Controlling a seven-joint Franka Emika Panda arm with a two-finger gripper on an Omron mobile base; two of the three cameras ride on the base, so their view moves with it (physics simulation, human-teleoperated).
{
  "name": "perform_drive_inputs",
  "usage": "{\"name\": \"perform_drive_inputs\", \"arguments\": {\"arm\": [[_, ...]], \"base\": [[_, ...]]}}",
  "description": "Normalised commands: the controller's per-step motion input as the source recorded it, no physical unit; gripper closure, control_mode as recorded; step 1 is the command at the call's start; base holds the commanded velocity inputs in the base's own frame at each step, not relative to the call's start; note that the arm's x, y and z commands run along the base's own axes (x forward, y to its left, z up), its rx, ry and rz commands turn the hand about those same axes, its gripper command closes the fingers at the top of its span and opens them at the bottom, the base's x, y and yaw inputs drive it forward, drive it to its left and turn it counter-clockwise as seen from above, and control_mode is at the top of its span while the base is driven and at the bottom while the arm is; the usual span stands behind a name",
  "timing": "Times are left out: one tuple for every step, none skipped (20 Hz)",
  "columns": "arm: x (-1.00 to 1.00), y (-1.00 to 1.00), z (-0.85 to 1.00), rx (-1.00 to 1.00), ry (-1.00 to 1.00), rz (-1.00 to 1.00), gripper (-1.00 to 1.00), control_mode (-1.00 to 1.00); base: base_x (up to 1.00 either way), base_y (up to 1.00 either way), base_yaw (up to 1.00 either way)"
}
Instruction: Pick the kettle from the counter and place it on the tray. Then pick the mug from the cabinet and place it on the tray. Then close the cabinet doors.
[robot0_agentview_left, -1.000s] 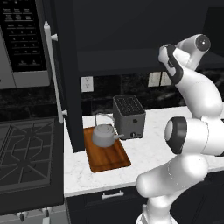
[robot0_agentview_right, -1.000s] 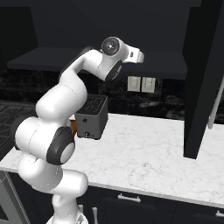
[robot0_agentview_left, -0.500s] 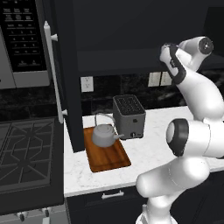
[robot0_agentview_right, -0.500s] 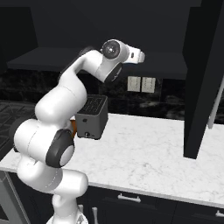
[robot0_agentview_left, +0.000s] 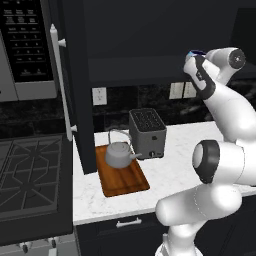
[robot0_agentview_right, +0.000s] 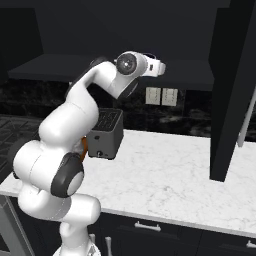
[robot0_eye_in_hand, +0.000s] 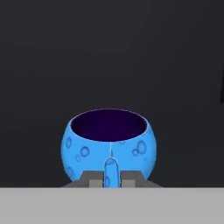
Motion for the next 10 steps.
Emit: {"name": "perform_drive_inputs", "arguments": {"arm": [[0.00, 0.00, 0.00, 0.00, 0.00, 0.00, 1.00, -1.00], [0.00, 0.00, 0.00, 0.00, 0.00, 0.00, 1.00, -1.00], [-0.05, 0.00, 0.00, 0.00, 0.00, 0.00, 1.00, -1.00], [-0.19, 0.00, 0.00, 0.00, -0.01, 0.00, 1.00, -1.00], [-0.41, 0.00, 0.00, 0.00, -0.10, 0.00, 1.00, -1.00], [-0.70, 0.00, 0.00, -0.03, -0.22, 0.00, 1.00, -1.00], [-0.78, 0.05, 0.00, -0.06, -0.25, 0.00, 1.00, -1.00], [-0.87, 0.12, 0.01, -0.04, -0.24, 0.00, 1.00, -1.00], [-0.96, 0.00, 0.13, 0.00, -0.20, 0.00, 1.00, -1.00], [-1.00, 0.10, 0.14, -0.01, -0.21, 0.00, 1.00, -1.00]], "base": [[0.00, 0.00, 0.00], [0.00, 0.00, 0.00], [0.00, 0.00, 0.00], [0.00, 0.00, 0.00], [0.00, 0.00, 0.00], [0.00, 0.00, 0.00], [0.00, 0.00, 0.00], [0.00, 0.00, 0.00], [0.00, 0.00, 0.00], [0.00, 0.00, 0.00]]}}
